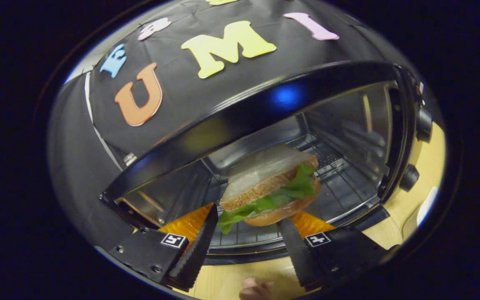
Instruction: Open the electric oven with the left hand, put the food in, and close the electric oven.
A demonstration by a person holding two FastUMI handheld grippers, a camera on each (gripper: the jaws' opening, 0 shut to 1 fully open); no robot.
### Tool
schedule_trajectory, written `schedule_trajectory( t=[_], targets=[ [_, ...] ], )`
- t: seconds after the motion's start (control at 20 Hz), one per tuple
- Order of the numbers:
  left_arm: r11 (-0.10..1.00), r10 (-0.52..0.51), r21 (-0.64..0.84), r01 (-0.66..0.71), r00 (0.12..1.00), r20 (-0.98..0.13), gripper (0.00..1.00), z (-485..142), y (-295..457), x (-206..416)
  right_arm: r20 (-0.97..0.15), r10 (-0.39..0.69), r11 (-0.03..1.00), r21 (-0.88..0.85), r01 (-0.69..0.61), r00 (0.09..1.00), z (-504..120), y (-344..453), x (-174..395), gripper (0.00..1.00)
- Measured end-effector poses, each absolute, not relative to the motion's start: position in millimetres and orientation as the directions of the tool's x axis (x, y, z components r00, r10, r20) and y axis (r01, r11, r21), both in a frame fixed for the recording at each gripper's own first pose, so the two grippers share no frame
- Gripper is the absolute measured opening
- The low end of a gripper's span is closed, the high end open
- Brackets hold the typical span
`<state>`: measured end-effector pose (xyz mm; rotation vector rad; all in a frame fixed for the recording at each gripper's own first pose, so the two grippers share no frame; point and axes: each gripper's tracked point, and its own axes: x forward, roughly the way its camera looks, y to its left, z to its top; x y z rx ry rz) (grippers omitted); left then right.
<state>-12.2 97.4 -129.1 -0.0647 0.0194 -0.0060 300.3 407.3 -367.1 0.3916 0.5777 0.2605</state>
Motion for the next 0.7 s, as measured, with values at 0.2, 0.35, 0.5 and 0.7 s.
schedule_trajectory(
  t=[0.2,0.35,0.5,0.7],
  targets=[
    [0.998,0.002,-0.06,-0.004,0.999,-0.035,0.95,-133.4,100.2,-10.7,-0.538,0.31,0.943,0.278,-0.183,0.783,-371.5,402.4,294.6,0.9],
    [0.999,0.002,-0.054,-0.003,1.0,-0.028,0.95,-132.1,98.6,-12.2,-0.598,0.301,0.953,0.212,-0.215,0.743,-371.8,398.5,286.3,0.91],
    [0.998,0.038,-0.045,-0.039,0.999,-0.023,0.95,-128.9,101.4,-12.4,-0.631,0.283,0.959,0.18,-0.218,0.722,-364.0,387.9,277.0,0.91],
    [0.996,0.016,-0.083,-0.018,0.999,-0.028,0.95,-127.4,92.3,-11.6,-0.645,0.328,0.944,0.203,-0.26,0.69,-346.9,380.9,251.3,0.91]
  ],
)
